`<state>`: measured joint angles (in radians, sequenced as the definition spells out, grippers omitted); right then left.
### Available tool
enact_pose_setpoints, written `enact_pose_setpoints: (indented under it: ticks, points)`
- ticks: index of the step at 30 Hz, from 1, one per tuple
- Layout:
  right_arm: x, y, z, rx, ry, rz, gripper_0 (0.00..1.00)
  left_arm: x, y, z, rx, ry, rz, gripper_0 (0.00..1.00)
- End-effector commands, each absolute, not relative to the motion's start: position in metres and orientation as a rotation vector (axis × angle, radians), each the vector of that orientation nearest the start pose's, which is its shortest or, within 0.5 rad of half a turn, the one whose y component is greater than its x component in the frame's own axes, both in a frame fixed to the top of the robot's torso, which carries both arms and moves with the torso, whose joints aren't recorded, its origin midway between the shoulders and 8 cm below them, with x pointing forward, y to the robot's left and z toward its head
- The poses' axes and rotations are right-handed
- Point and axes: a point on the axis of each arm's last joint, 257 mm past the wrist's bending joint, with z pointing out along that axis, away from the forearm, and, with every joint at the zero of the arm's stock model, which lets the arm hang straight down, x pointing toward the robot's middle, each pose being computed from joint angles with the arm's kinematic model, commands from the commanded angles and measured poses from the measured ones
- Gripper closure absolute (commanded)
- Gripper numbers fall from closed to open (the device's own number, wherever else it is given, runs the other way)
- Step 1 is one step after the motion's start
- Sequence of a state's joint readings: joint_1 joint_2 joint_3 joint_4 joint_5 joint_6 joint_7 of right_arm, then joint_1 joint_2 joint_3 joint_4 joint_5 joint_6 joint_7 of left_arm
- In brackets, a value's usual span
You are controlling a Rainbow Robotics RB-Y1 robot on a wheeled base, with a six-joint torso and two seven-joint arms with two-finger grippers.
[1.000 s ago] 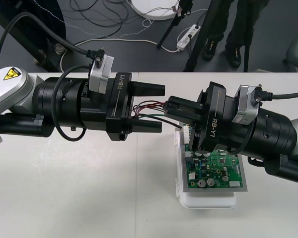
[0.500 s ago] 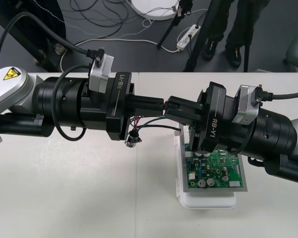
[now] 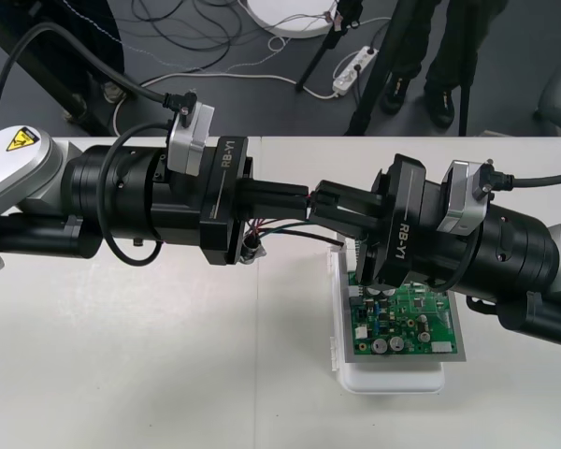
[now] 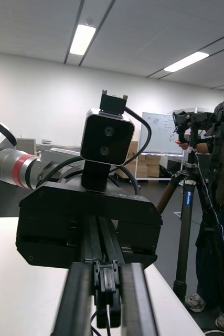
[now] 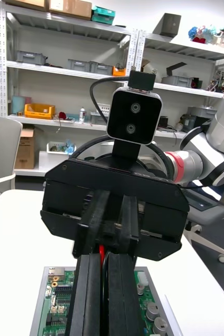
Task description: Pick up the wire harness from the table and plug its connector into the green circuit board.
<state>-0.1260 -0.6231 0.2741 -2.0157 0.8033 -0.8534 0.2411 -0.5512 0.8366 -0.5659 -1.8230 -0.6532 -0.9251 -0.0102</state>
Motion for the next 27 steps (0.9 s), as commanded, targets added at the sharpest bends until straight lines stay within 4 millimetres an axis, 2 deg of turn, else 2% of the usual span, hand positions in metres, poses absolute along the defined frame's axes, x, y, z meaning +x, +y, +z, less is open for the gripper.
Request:
enact_pose_setpoints:
  ticks: [1, 2, 4, 13, 19, 25, 27]
  points:
    - [0.31, -0.004, -0.002, -1.082, 0.77, 0.896, 0.3, 0.313, -0.028, -0.011, 1.389, 0.881, -1.138, 1.0]
    - [0.311, -0.005, -0.003, -1.082, 0.774, 0.893, 0.14, 0.313, -0.028, -0.01, 1.388, 0.881, -1.139, 1.0]
    - [0.311, -0.005, -0.004, -1.083, 0.78, 0.891, 0.0, 0.313, -0.028, -0.01, 1.388, 0.881, -1.139, 1.0]
    - [0.313, -0.009, -0.01, -1.093, 0.799, 0.881, 0.0, 0.314, -0.027, -0.013, 1.389, 0.887, -1.134, 1.0]
    - [0.314, -0.014, -0.013, -1.095, 0.814, 0.881, 0.0, 0.319, -0.023, -0.023, 1.368, 0.921, -1.142, 1.0]
    - [0.312, -0.024, -0.019, -1.124, 0.843, 0.891, 0.0, 0.338, -0.014, -0.038, 1.337, 0.975, -1.12, 1.0]
    - [0.312, -0.033, -0.024, -1.134, 0.867, 0.891, 0.0, 0.344, -0.011, -0.044, 1.329, 0.987, -1.113, 1.0]
